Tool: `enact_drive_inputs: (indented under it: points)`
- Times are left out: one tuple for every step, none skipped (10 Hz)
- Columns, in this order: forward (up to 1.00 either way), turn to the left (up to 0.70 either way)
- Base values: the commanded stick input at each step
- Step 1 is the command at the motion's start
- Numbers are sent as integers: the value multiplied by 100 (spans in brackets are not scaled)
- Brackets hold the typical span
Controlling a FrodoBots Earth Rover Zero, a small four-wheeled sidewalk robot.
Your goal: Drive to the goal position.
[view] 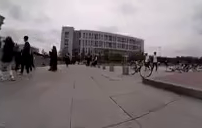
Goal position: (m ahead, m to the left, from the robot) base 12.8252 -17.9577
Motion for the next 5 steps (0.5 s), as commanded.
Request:
enact_drive_inputs:
  points:
    - [70, 0]
    - [70, 0]
    - [70, 0]
    - [70, 0]
    - [70, 0]
